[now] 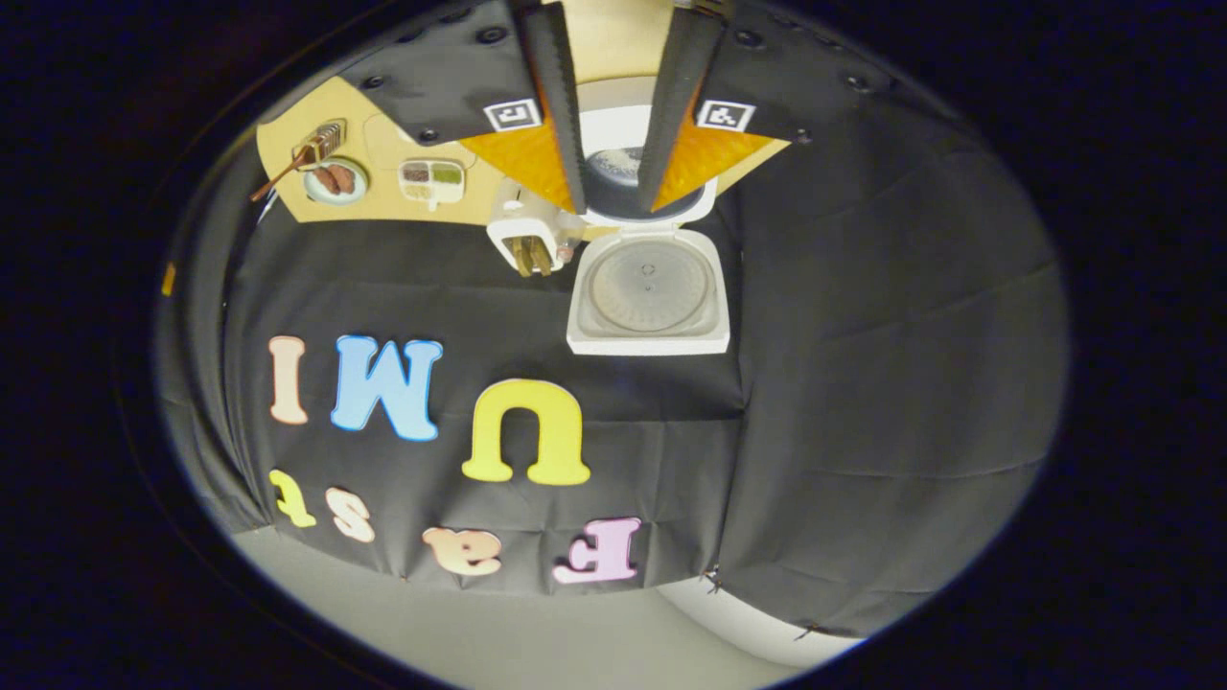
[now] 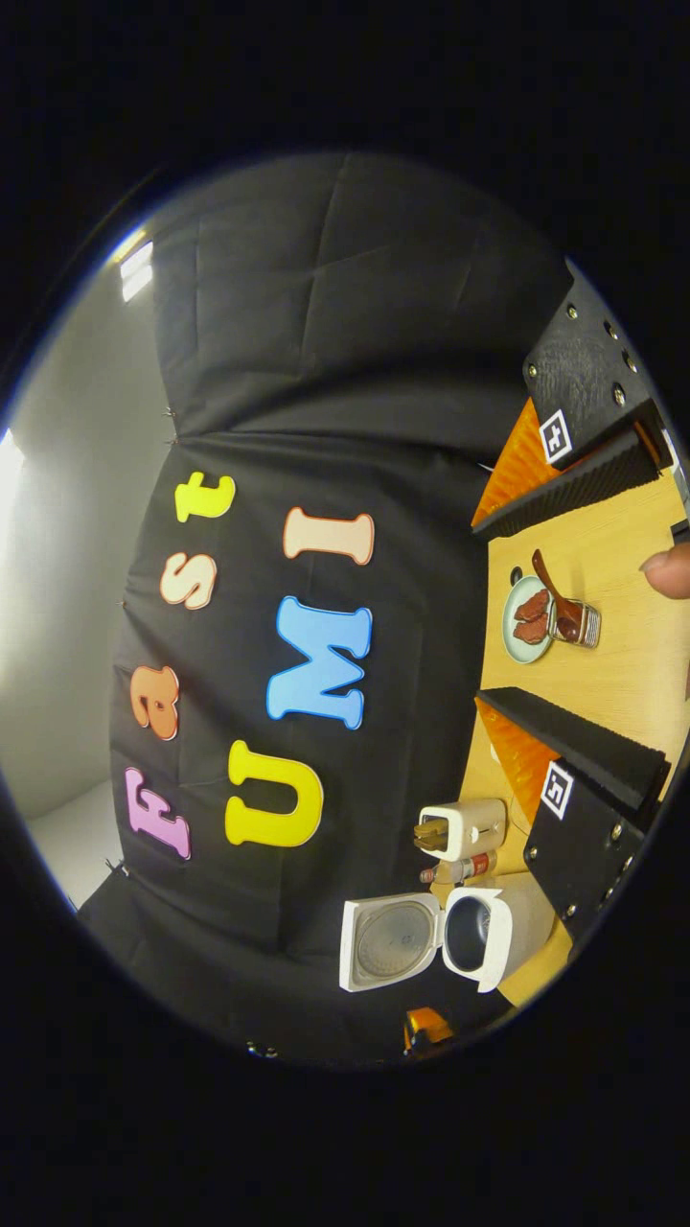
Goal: Close the left gripper, press the button to open the rice cooker; take a wooden spoon from the chopstick holder with the right hand, scoop a spoonful of rice and pour it into the rice cooker, then put the wooden spoon back into the chopstick holder.
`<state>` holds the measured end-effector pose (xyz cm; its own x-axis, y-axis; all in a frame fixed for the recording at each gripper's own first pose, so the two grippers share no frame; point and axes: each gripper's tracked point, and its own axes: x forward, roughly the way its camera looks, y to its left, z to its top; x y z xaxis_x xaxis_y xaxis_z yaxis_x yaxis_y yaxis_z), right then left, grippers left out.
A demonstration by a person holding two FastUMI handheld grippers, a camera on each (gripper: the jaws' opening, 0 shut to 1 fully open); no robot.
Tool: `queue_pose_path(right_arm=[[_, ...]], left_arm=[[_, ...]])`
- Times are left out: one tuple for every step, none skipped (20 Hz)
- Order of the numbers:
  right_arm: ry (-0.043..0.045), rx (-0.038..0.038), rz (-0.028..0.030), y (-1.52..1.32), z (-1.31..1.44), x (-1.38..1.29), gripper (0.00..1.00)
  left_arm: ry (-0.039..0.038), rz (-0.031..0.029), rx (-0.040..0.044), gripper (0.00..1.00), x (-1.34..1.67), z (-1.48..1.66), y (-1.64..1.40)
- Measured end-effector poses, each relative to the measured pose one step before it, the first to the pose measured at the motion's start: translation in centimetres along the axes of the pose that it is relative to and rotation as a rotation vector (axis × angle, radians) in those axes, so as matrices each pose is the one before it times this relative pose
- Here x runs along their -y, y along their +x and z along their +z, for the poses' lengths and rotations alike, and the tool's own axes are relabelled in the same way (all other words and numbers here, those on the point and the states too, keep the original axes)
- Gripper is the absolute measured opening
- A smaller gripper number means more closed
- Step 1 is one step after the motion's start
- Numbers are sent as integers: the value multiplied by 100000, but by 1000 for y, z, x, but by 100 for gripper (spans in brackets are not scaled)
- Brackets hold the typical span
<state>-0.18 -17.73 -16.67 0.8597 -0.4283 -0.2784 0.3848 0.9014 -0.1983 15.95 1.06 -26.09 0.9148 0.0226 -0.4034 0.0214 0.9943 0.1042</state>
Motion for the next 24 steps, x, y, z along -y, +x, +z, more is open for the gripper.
queue_pose_path(right_arm=[[665, -532, 1203, 1216, -914, 428, 97], [209, -263, 826, 1306, -912, 680, 96], [-147, -879, 615, 1384, -1046, 739, 96], [308, -1097, 876, 1435, -1286, 716, 96], [1141, -877, 866, 1311, -1077, 646, 96], [2077, -959, 834, 1418, -1182, 680, 97], [2476, -1184, 554, 1369, -1187, 685, 97], [2610, -1628, 598, 1438, -1355, 736, 97], [2976, -1398, 604, 1257, -1186, 633, 97], [3223, -1067, 564, 1358, -1353, 545, 97], [2848, -1074, -64, 1151, -988, 669, 97], [2209, -1778, -304, 1280, -1133, 685, 97], [1982, -1590, -526, 1468, -1089, 711, 97], [2301, -1583, -751, 1165, -906, 730, 97], [2468, -2031, -605, 1232, -873, 683, 97], [2326, -1774, -301, 1053, -854, 514, 97], [1876, -1305, -4, 1081, -606, 314, 97], [1955, -2163, 1122, 1068, -1000, -8, 97], [1775, -3331, 1199, 1029, -1096, -176, 97], [1733, -3591, 1454, 1151, -1152, -144, 98], [1572, -2866, 1939, 634, -701, -370, 98], [1372, -1849, 2020, 967, -532, -470, 98], [1051, -899, 1135, 751, -320, -287, 97], [907, -891, 2157, 499, -263, -295, 96]], left_arm=[[249, 331, 3224, 51, 587, 1007, -1254], [402, 1167, 3171, 62, 553, 895, -1026], [-10, 240, 1162, 70, 818, 670, -919], [-828, -158, -211, 78, 1176, 61, -1163], [-1584, -1954, -661, 87, 1422, 20, -1064], [-1353, -1943, -584, 95, 1469, 29, -1130], [-481, 804, 21, 96, 875, 149, -1028], [603, 2544, 218, 96, 252, 2, -846], [844, 2918, -58, 95, 240, 8, -819], [623, 2245, -570, 95, 677, -228, -1083], [625, 1608, -1049, 94, 685, -133, -765], [567, 1176, -1598, 94, 678, -384, -654], [931, 211, -1558, 94, 840, -218, -513], [1600, 218, -642, 94, 732, -101, -341], [2118, 513, -445, 94, 530, 36, -144], [1866, 829, -366, 94, 322, 99, -438], [1084, 452, -524, 94, 457, 66, -268], [392, 261, -506, 94, 267, -253, -212], [307, 786, -1098, 94, 63, -198, -234], [-29, 921, -1122, 94, 12, -454, -112], [-303, 818, -1081, 94, -38, -313, -166], [-291, 858, -743, 94, -212, -336, -214], [145, 721, -1359, 94, -118, -372, -180], [554, 751, -564, 94, -75, -282, -200]])
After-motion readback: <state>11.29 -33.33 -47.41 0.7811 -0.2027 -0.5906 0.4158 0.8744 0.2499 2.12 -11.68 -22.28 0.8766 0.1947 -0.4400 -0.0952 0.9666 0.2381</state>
